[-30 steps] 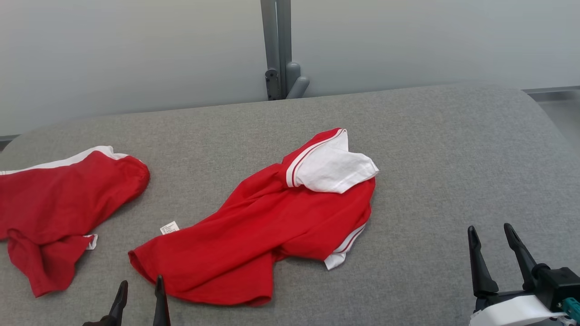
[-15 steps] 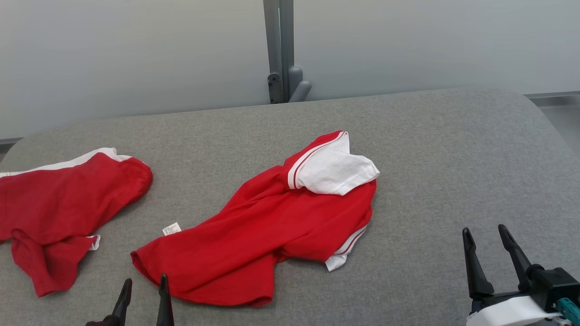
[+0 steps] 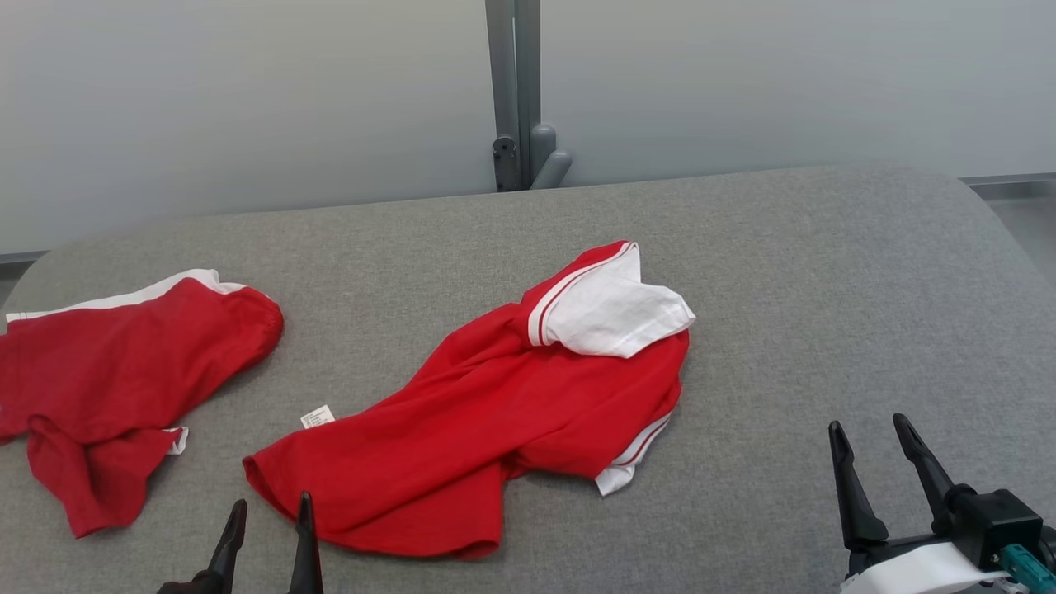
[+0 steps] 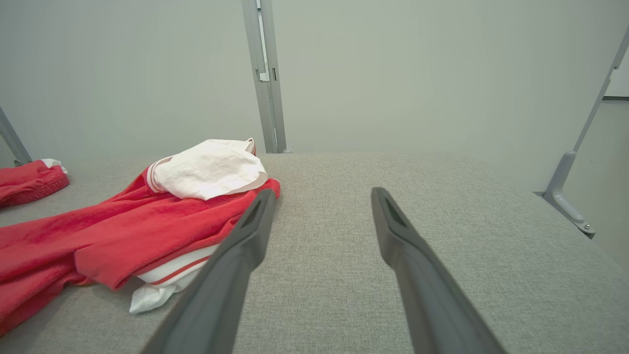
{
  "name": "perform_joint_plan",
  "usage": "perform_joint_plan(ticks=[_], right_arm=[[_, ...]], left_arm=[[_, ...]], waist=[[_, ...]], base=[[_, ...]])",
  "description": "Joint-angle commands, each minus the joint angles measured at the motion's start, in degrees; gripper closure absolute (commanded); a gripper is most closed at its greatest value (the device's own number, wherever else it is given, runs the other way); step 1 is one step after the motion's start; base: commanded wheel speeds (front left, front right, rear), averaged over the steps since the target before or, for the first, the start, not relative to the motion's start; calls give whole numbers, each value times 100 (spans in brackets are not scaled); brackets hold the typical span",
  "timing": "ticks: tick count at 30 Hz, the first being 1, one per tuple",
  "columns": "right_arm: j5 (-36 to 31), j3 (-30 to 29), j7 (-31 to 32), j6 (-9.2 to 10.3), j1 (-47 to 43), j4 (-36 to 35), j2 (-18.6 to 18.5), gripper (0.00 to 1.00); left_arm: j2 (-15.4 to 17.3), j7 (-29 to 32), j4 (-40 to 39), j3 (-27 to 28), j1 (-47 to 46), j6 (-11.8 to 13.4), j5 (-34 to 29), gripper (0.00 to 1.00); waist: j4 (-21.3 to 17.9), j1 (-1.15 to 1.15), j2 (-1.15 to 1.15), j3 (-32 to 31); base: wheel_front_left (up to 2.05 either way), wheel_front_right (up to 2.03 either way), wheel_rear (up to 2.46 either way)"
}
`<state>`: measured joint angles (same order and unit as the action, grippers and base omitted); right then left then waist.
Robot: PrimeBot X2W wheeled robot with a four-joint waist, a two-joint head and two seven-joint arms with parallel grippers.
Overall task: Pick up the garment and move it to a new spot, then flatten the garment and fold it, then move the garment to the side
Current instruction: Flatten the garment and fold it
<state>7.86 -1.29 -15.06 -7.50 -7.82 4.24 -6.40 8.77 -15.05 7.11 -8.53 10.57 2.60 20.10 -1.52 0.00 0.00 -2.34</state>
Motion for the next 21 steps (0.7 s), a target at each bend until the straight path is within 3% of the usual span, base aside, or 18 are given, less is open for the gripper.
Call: perform_joint_plan(ticks=[1, 10, 17, 21], right_arm=[[-21, 3, -18, 2, 21, 13, -39, 0], [134, 169, -19, 2, 231, 30, -135, 0], [324, 804, 9, 2, 1104, 592, -722, 0], [698, 1493, 512, 2, 1843, 939, -1165, 0]], left_arm=[[53, -8, -32, 4, 90, 10, -35, 0], [80, 106, -97, -34, 2, 33, 16, 0], [109, 836, -112, -175, -442, 174, -40, 0], [82, 1314, 4, -246, -913, 260, -55, 0]], waist=[[2, 0, 0, -1], [6, 0, 0, 91], [59, 0, 0, 359], [183, 0, 0, 654]], base=[[0, 0, 0], [0, 0, 0], [0, 0, 0], [0, 0, 0]])
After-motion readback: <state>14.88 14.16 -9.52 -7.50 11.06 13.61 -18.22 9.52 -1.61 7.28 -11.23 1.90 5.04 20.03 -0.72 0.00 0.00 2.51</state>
